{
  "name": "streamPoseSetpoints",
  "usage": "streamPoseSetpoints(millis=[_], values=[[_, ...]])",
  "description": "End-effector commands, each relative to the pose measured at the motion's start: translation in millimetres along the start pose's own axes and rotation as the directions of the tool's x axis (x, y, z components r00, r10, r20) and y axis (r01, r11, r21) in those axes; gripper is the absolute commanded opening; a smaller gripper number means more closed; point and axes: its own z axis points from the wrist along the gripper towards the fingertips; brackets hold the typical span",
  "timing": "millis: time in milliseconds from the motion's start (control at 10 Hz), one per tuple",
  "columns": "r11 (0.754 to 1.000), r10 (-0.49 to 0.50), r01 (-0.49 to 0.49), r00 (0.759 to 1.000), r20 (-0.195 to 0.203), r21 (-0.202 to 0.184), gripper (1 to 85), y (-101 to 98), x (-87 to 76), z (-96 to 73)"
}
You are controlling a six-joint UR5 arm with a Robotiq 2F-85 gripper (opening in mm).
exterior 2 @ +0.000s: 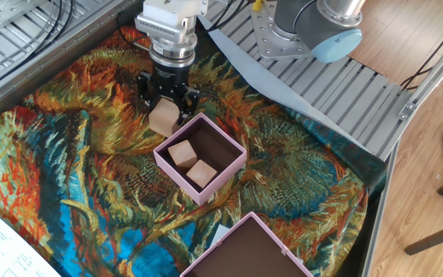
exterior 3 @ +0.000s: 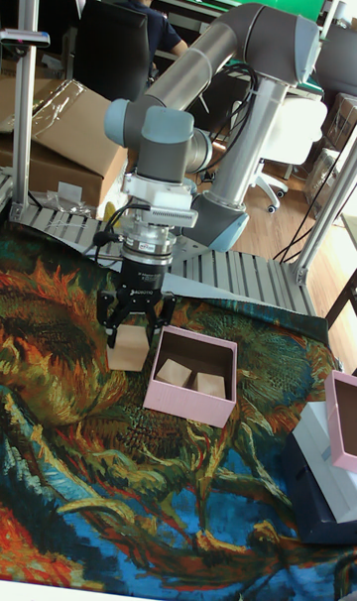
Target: Take everything out of the gift box
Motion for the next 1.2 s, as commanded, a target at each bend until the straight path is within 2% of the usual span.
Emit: streamPoseSetpoints(millis=[0, 100, 600, 800, 900, 1100], values=[[1.000, -0.010, 0.011, 1.000, 0.010, -0.007, 55.0, 0.5, -2.5, 1.5], [1.000, -0.019, 0.020, 1.000, 0.021, -0.018, 60.7, 3.5, -5.3, 1.4], [0.998, -0.033, 0.035, 0.999, 0.027, -0.043, 70.0, 9.8, -6.8, -1.2], [0.998, -0.040, 0.040, 0.999, 0.005, -0.056, 68.7, 11.1, -3.3, -21.6], [0.997, -0.034, 0.034, 0.999, -0.003, -0.075, 68.3, 15.7, -3.4, -31.3], [0.996, -0.073, 0.072, 0.997, -0.021, -0.057, 62.3, 17.6, -6.1, -47.6]])
